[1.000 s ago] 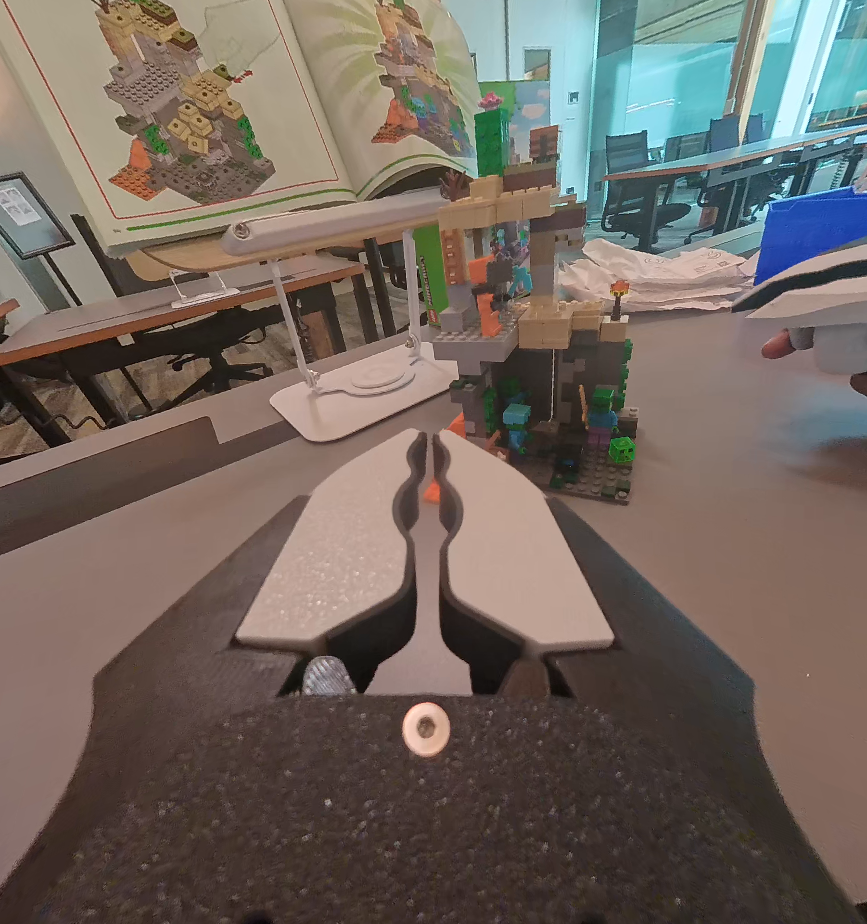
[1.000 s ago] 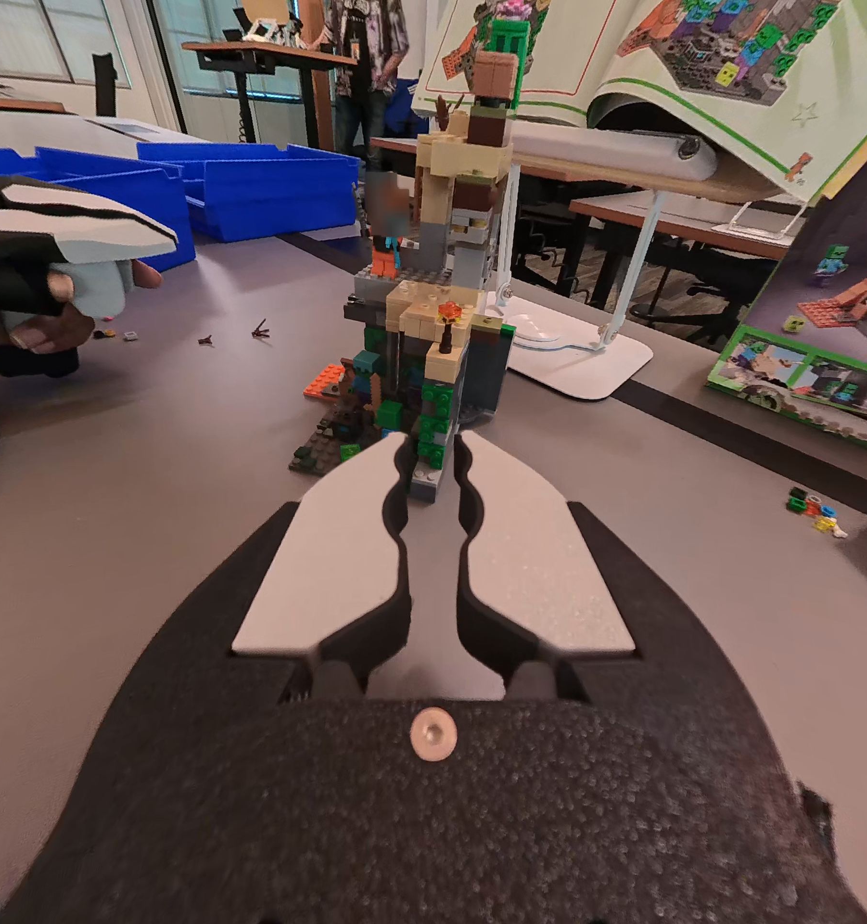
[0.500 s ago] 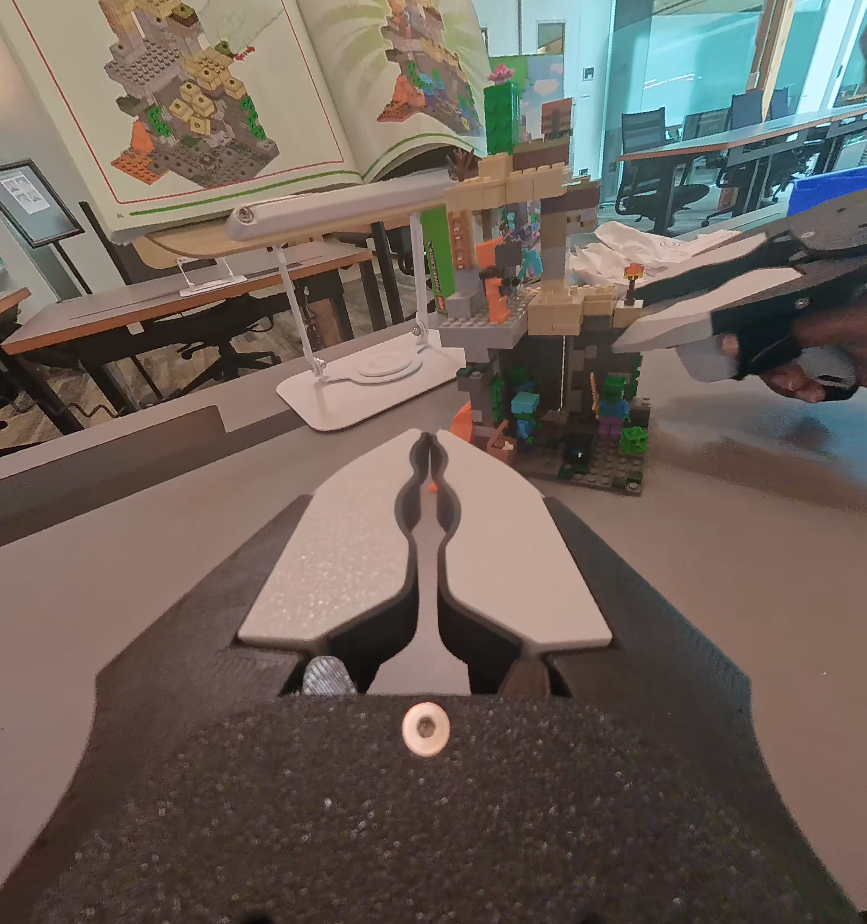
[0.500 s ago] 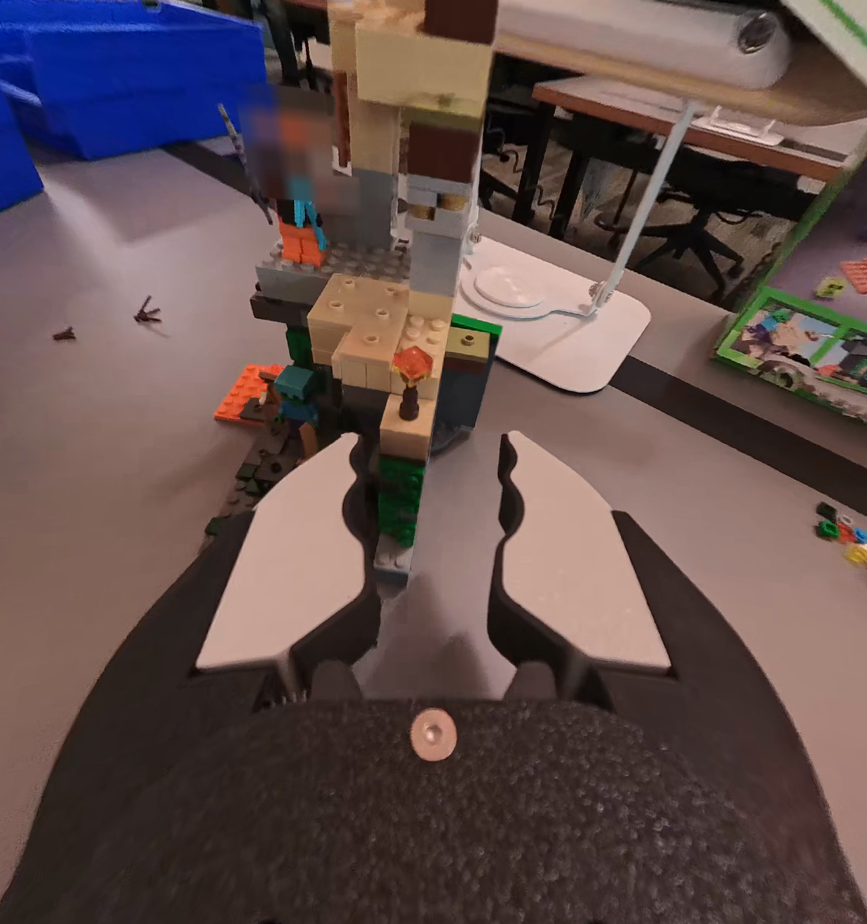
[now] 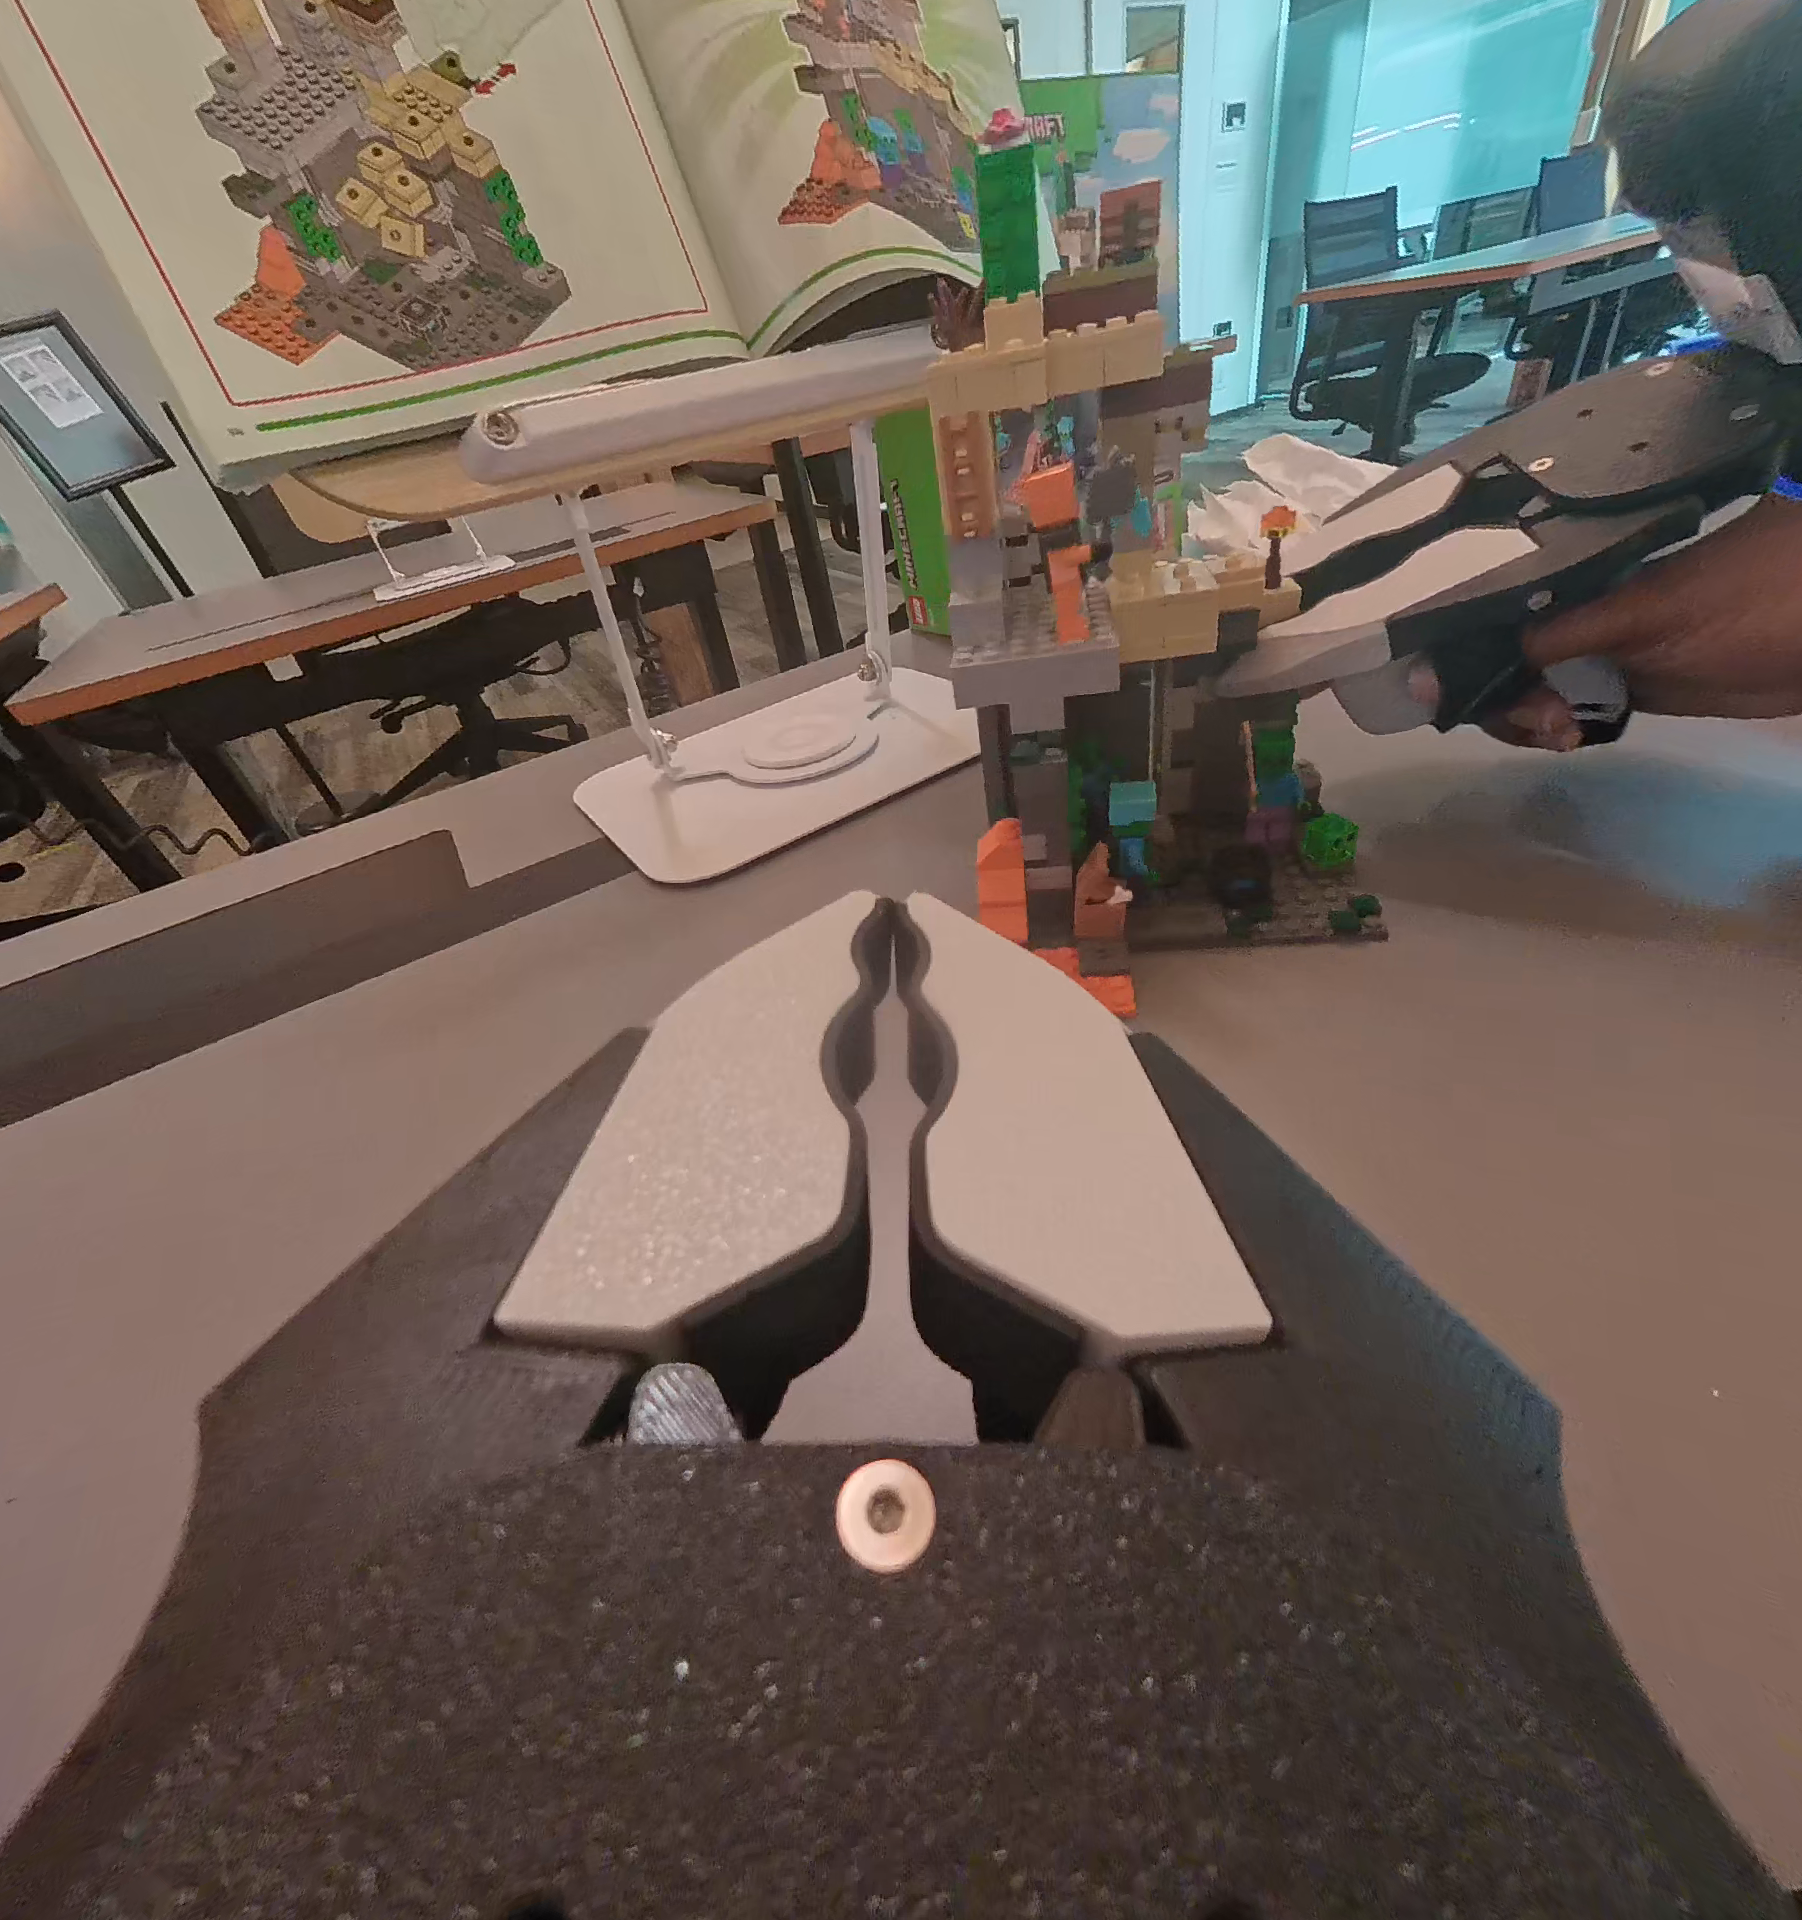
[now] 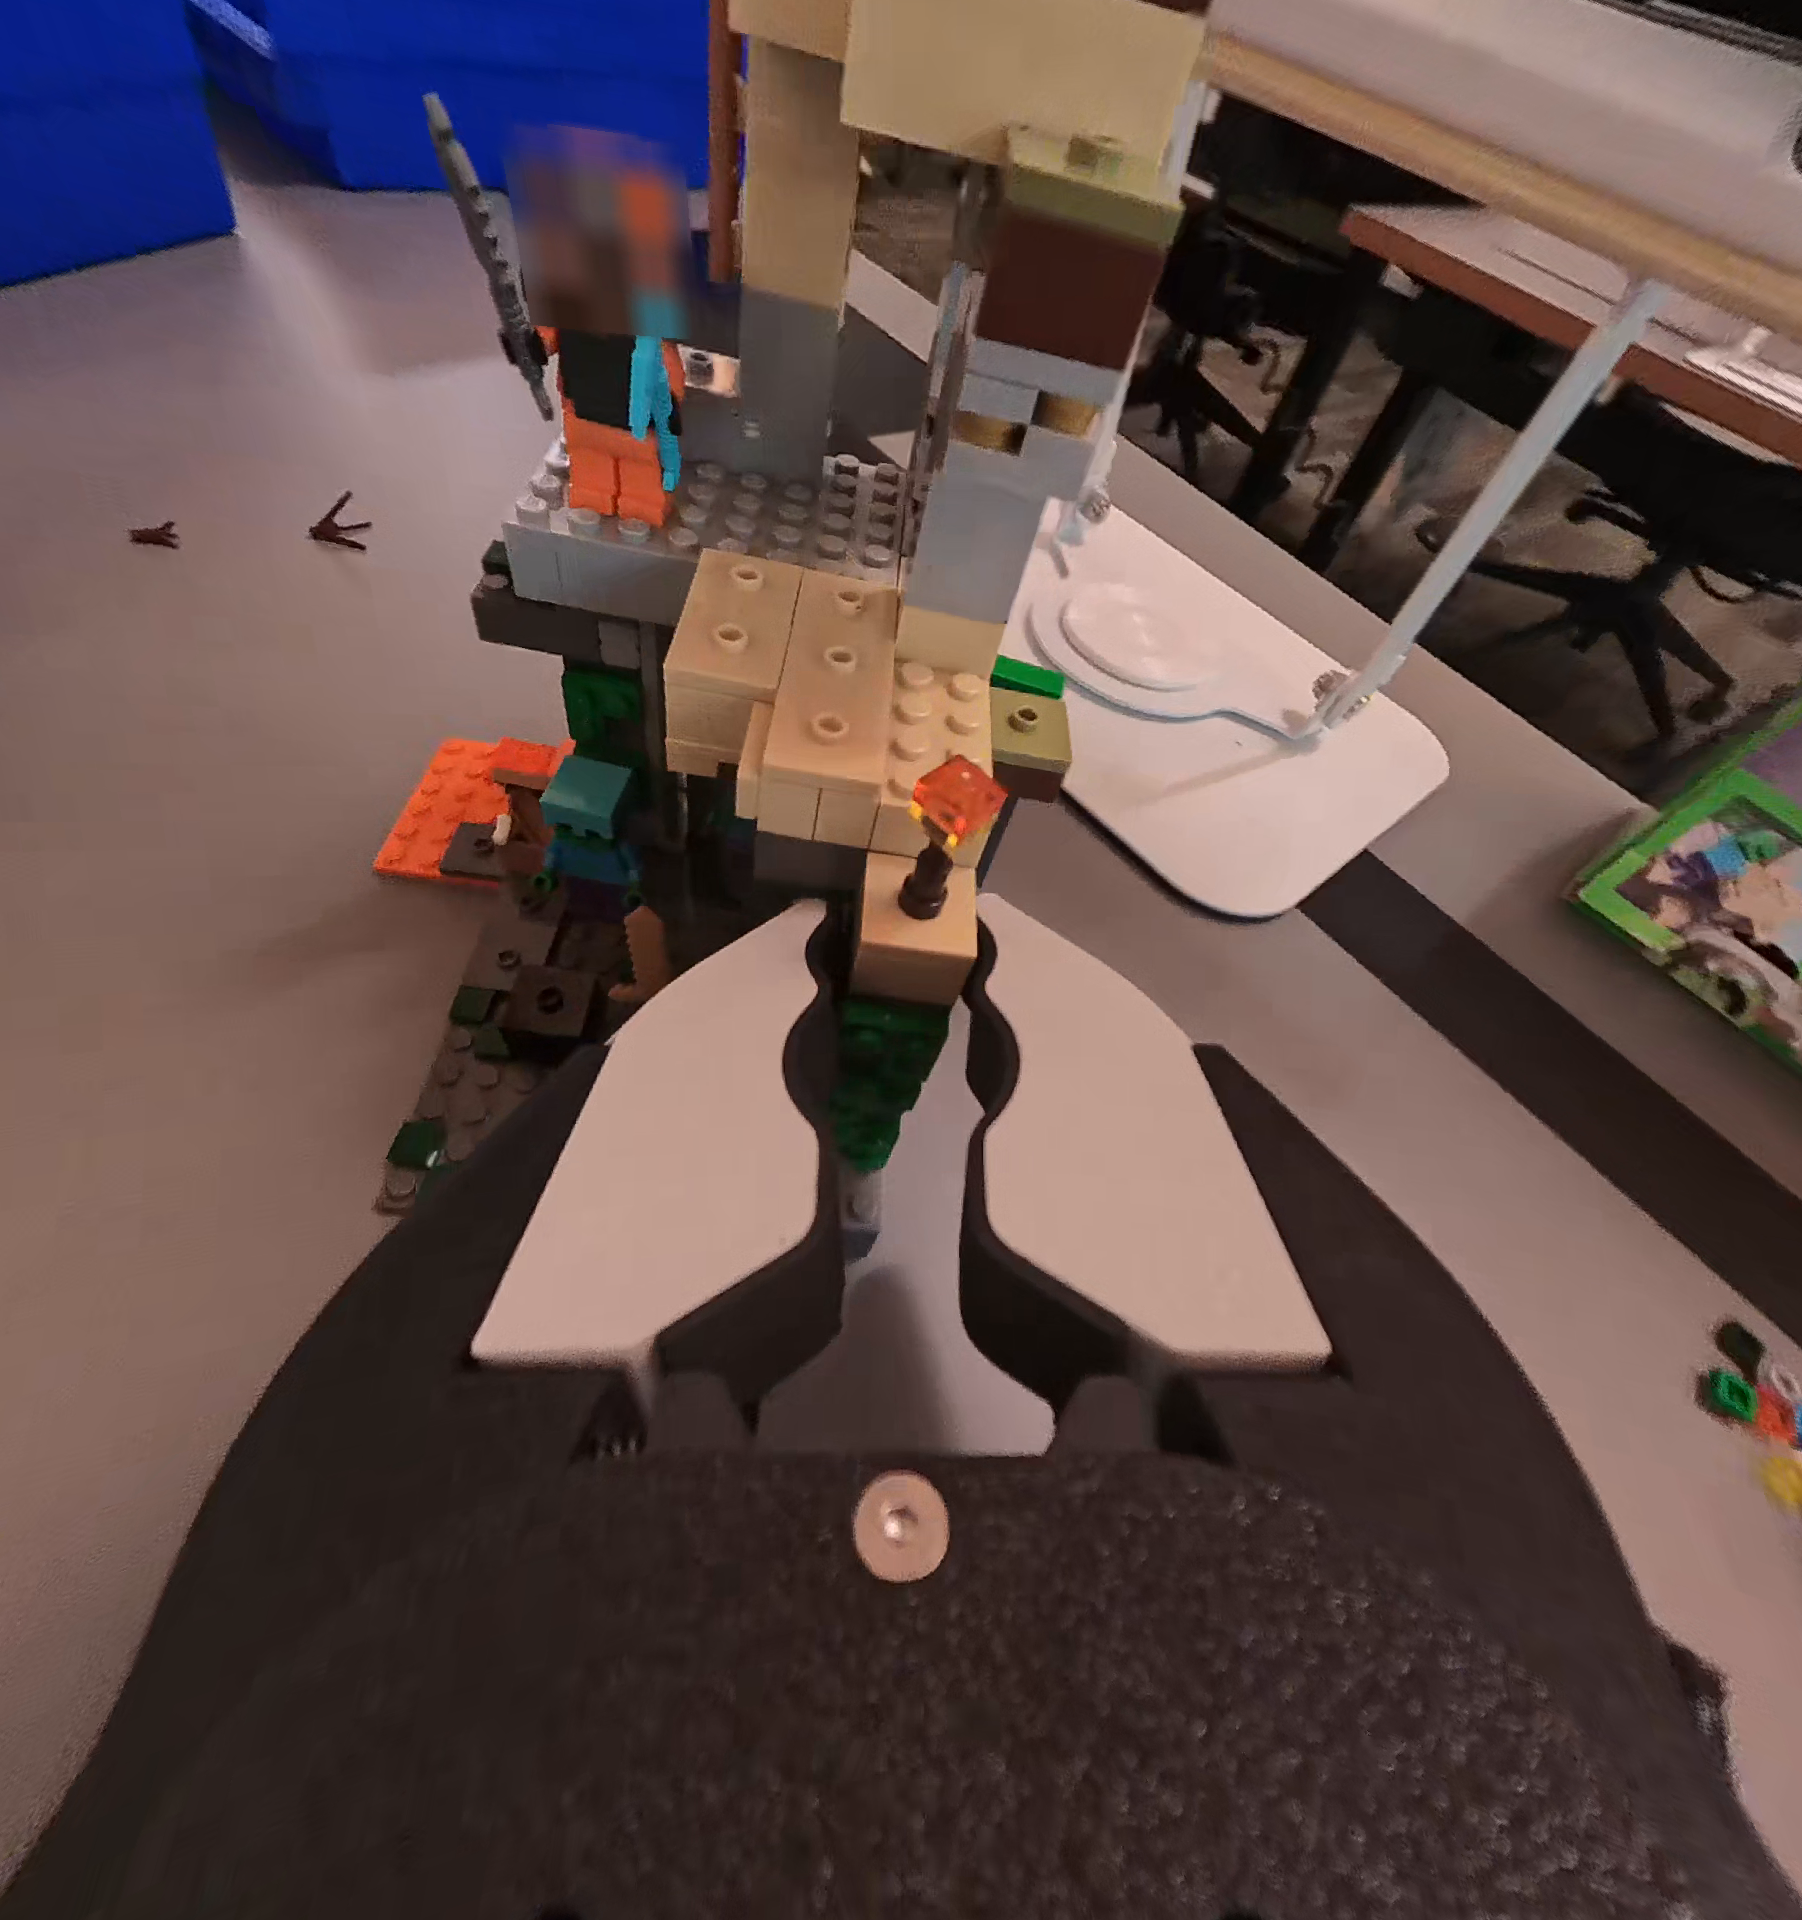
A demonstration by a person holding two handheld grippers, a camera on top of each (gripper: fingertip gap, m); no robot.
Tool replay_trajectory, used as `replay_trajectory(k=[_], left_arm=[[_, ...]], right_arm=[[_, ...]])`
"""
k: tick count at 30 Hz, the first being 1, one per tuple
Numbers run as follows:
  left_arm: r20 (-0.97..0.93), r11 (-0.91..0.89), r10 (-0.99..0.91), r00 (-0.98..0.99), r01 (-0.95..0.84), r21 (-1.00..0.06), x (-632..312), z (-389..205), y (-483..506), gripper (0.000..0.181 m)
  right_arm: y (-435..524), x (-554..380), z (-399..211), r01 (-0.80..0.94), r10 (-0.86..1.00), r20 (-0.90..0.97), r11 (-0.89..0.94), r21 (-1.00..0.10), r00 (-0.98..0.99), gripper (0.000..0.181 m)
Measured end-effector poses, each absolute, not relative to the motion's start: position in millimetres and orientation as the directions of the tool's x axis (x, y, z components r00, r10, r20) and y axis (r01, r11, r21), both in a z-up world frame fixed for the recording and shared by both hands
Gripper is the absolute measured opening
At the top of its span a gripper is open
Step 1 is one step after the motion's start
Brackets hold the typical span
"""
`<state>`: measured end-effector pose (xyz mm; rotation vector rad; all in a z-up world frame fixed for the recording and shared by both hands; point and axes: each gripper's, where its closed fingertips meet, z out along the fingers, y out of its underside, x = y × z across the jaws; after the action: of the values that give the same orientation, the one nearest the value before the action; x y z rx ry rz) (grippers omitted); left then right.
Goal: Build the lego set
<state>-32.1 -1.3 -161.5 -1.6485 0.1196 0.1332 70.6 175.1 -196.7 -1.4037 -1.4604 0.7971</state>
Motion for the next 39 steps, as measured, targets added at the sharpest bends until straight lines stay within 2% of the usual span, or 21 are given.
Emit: replay_trajectory(k=[7, 13, 15, 18, 27, 32, 36, 39], left_arm=[[-0.152, -0.086, 0.006, 0.988, -0.151, -0.985, -34.2, -163.2, -1.8, 0.000], [-0.156, -0.096, 0.009, 0.988, -0.154, -0.983, -35.0, -164.8, -1.5, 0.000], [-0.170, -0.108, 0.020, 0.985, -0.167, -0.980, -35.0, -164.3, -2.3, 0.000], [-0.184, -0.135, 0.054, 0.981, -0.175, -0.975, -32.8, -158.6, -4.0, 0.000], [-0.233, -0.179, 0.133, 0.963, -0.208, -0.962, 11.0, -120.7, -12.3, 0.000], [-0.180, -0.181, 0.155, 0.972, -0.151, -0.972, 44.4, -118.9, -18.4, 0.000], [-0.075, -0.191, 0.176, 0.982, -0.041, -0.981, 67.2, -127.9, -23.6, 0.000], [-0.043, -0.228, 0.176, 0.984, -0.002, -0.974, 78.4, -139.4, -13.2, 0.000]], right_arm=[[186.5, 56.4, -196.5, 0.303, 0.991, 0.122, 0.136, -0.943, -0.063, 0.019], [189.1, 50.0, -195.8, 0.309, 0.992, 0.104, 0.119, -0.944, -0.064, 0.021], [184.3, 59.9, -187.4, 0.293, 0.996, 0.062, 0.078, -0.953, -0.066, 0.035], [176.2, 90.7, -163.4, 0.232, 0.998, 0.060, 0.062, -0.971, -0.017, 0.042], [80.5, 170.5, -91.8, 0.141, 0.958, 0.172, 0.142, -0.980, 0.229, 0.000], [49.1, 174.8, -93.5, 0.129, 0.909, 0.158, 0.117, -0.985, 0.385, 0.000], [44.1, 164.1, -123.9, 0.145, 0.878, 0.015, -0.062, -0.988, 0.478, 0.000], [46.7, 147.9, -154.2, 0.228, 0.862, 0.030, -0.100, -0.969, 0.505, 0.000]])
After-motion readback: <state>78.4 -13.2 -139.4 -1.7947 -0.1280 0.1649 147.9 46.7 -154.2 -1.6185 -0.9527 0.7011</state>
